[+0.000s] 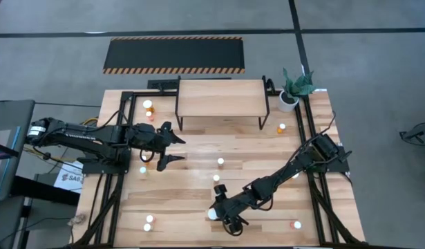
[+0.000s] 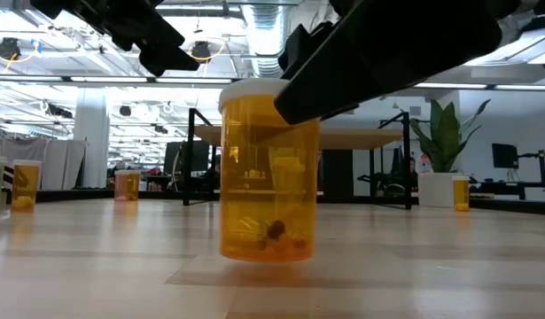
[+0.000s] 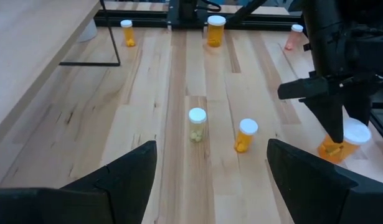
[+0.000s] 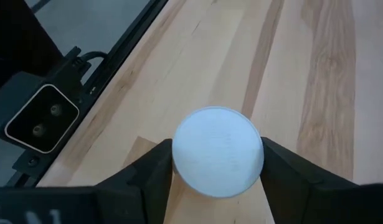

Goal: Pick and place medicine bottles onto shelf by color
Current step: Put the bottom large orange pill bottle in the top right corner of the shelf

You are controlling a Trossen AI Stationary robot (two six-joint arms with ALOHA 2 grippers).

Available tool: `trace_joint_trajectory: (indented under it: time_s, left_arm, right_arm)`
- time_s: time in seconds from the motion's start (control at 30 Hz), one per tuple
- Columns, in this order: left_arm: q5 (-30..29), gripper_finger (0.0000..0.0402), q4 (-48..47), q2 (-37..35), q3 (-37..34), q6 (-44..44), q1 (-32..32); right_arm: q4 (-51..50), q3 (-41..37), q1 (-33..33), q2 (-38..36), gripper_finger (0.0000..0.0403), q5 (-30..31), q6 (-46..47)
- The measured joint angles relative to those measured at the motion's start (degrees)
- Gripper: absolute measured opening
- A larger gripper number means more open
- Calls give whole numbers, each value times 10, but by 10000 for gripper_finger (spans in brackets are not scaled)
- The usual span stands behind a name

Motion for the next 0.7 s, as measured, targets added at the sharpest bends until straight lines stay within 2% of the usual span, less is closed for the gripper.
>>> trace_joint_trajectory:
  time_s: [0.17,0.33,0.7]
  left_arm:
    - [0,292,0,0,0,2,0]
    - [-1,292,6,0,0,39,1]
    - [14,292,42,-27,0,118,45]
  right_arm:
    - [-26,0,-11,-33,227,-1,-1]
    - [-74,-1,-48,-90,226,-1,-4]
    - [-226,0,-190,-287,227,8,-9]
